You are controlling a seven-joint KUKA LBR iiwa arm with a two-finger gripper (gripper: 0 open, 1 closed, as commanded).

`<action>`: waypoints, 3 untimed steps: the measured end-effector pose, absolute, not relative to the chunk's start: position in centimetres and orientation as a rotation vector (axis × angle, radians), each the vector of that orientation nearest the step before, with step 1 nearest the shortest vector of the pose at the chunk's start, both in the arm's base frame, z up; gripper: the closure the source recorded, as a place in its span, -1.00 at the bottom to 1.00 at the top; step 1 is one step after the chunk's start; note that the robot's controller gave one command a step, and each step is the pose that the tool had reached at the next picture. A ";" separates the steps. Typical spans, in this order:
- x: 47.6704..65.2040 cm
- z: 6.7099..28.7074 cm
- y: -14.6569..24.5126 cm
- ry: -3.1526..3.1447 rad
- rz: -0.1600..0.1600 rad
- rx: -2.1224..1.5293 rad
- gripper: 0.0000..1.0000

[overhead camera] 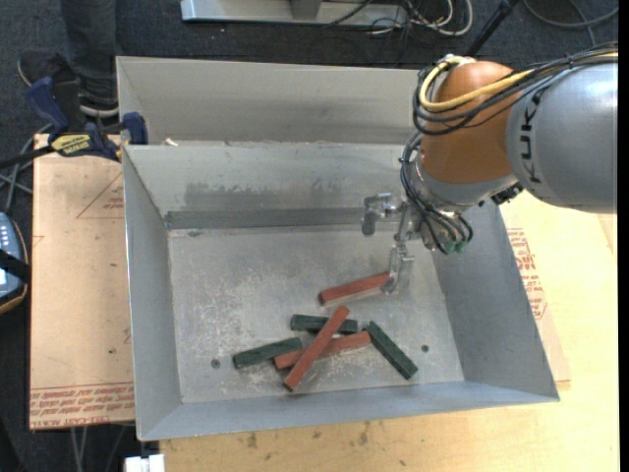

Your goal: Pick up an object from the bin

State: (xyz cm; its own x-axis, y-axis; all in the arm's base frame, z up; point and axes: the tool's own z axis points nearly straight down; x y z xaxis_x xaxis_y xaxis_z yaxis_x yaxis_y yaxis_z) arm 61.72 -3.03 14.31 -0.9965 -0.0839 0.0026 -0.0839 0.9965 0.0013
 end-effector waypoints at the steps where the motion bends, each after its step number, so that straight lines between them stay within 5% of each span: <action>1: 62.7 15.5 -2.8 -3.143 0.000 0.161 -1.00; 2: 63.4 9.6 -2.3 -3.121 0.001 0.426 -1.00; 3: 63.3 7.2 -2.0 -3.088 -0.001 0.599 1.00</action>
Offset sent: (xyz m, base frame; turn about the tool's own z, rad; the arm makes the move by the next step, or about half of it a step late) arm 0.0180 0.0081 -0.0731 -0.2262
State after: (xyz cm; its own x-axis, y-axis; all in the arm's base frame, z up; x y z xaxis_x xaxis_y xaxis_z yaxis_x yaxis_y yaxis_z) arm 63.32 -2.05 7.19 -0.9275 -0.3737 -0.0044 -0.3737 0.9275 -0.0005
